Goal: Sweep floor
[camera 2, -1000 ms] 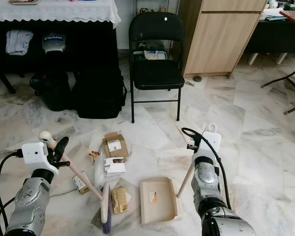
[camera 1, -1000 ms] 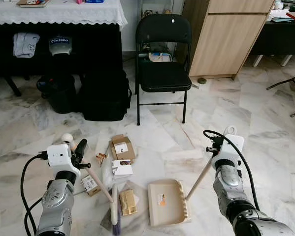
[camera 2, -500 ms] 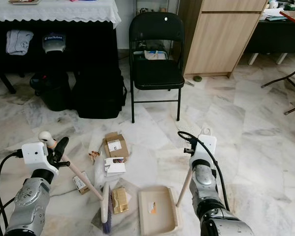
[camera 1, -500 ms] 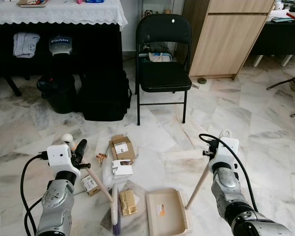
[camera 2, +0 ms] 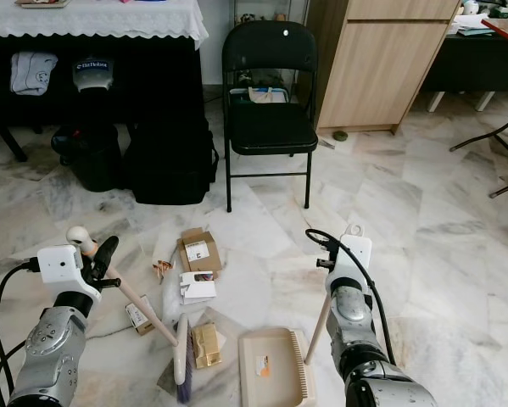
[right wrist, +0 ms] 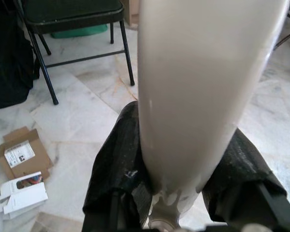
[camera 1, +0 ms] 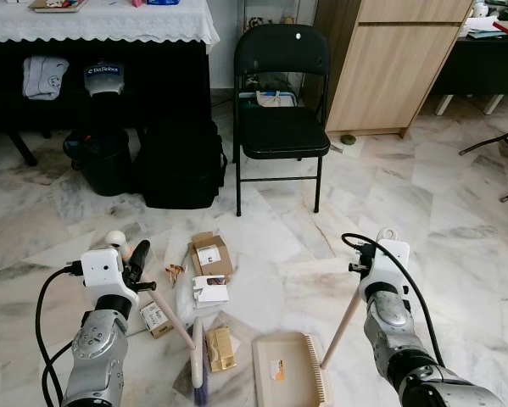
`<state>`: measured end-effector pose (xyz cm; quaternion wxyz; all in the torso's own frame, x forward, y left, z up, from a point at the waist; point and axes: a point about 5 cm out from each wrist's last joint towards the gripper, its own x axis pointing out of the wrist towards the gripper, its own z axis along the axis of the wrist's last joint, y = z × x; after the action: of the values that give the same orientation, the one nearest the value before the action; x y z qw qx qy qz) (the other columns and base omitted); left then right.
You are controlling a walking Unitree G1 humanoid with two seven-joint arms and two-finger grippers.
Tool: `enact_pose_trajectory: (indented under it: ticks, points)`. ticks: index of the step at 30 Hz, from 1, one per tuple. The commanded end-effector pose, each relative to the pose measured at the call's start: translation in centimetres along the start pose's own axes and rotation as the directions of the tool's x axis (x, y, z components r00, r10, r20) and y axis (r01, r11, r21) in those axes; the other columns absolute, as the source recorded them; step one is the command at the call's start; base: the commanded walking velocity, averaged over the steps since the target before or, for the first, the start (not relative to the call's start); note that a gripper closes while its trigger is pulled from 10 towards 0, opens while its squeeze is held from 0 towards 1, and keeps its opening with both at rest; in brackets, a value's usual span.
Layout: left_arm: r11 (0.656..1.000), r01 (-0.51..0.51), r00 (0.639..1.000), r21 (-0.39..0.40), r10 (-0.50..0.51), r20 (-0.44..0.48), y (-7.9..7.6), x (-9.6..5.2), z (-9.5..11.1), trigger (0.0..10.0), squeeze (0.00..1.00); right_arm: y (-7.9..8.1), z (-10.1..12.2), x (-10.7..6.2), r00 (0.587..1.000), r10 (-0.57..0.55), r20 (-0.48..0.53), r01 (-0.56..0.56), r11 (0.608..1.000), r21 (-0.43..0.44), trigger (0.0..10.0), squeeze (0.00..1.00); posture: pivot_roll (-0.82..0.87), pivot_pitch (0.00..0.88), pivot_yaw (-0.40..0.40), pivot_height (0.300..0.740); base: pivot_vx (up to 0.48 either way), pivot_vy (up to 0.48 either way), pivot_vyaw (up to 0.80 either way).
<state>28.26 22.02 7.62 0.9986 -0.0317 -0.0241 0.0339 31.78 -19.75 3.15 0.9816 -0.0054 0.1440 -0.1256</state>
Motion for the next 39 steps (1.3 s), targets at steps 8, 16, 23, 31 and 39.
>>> enact_pose_trajectory:
  ticks: [8,16,23,31,39]
  points:
    - [1.000,0.000,1.000,0.009,0.000,-0.015,-0.03,-0.30,-0.36,10.0,0.00,0.02,-0.59,-0.12,0.999,0.007,-0.039,-0.008,0.999,-0.031,10.0,0.00,0.07,0.076,-0.083,0.740,0.000,0.000,0.00]
    - [1.000,0.009,1.000,0.023,-0.009,-0.024,0.00,-0.24,-0.39,10.0,0.00,0.46,-1.07,-0.26,0.997,0.028,-0.074,-0.031,0.999,-0.044,10.0,0.00,0.07,0.077,-0.082,0.740,0.000,0.000,0.00]
    - [1.000,0.010,1.000,0.022,-0.010,-0.026,-0.02,-0.25,-0.40,10.0,0.00,0.61,-1.17,-0.31,0.996,0.032,-0.079,-0.036,0.998,-0.045,10.0,0.00,0.07,0.078,-0.082,0.740,0.000,0.000,0.00]
    - [1.000,0.010,1.000,0.023,-0.009,-0.029,-0.07,-0.24,-0.46,10.0,0.00,0.60,-1.15,-0.29,0.996,0.038,-0.081,-0.042,0.998,-0.048,10.0,0.00,0.07,0.078,-0.083,0.740,0.000,0.000,0.00]
    - [1.000,0.008,1.000,0.024,-0.007,-0.030,-0.04,-0.21,-0.47,10.0,0.00,0.73,-1.01,-0.23,0.996,0.049,-0.079,-0.053,0.998,-0.046,10.0,0.08,0.07,0.077,-0.085,0.740,0.000,0.000,0.00]
